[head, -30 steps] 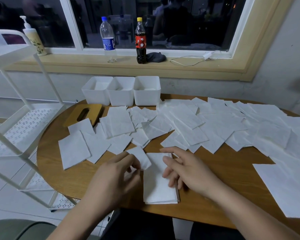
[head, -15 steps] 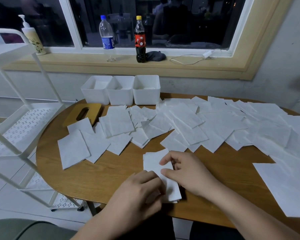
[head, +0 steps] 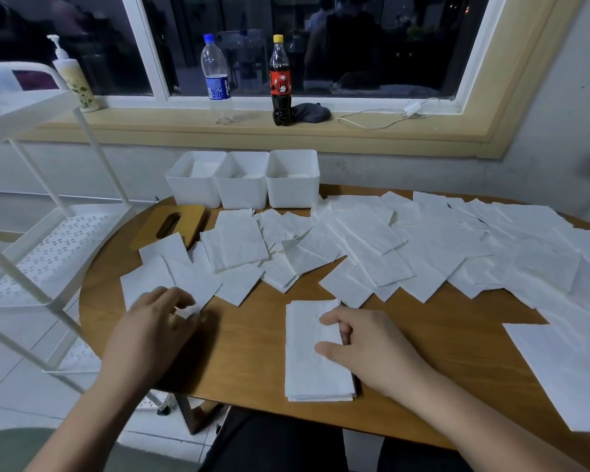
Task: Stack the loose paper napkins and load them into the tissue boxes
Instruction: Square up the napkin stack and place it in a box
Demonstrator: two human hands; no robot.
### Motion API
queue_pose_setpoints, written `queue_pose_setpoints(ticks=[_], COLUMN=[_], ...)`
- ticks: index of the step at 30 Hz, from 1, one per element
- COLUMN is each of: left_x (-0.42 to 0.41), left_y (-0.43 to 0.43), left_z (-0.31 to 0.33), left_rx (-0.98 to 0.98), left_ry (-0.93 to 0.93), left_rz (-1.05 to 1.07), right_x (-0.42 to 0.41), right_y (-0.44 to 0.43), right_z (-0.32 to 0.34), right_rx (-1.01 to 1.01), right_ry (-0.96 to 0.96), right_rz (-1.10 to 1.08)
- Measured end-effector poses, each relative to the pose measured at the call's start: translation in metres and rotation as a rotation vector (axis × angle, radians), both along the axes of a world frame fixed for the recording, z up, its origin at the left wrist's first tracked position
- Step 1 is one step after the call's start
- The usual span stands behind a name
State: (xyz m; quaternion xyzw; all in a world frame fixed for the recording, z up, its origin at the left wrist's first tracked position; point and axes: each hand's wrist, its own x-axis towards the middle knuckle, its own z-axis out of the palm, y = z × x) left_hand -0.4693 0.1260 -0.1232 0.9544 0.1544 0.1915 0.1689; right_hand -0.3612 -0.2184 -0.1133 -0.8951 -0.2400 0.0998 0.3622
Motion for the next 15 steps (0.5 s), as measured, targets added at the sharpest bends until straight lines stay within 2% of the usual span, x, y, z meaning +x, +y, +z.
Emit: queue_pose_setpoints(ticks=[4,15], left_x=[-0.001,-0.006], left_y=[0.026,0.027], left_z=[-0.009,0.002], left_rx=[0.042,0.015], left_ry=[0.061,0.084], left_rz=[0.122,0.135], right_x=[-0.001,-0.005], right_y=[-0.006,0.0], right_z=[0.0,0.004], right_rx=[-0.099,0.005], right_ry=[-0.13,-0.224], right_rz=[0.022,0.031])
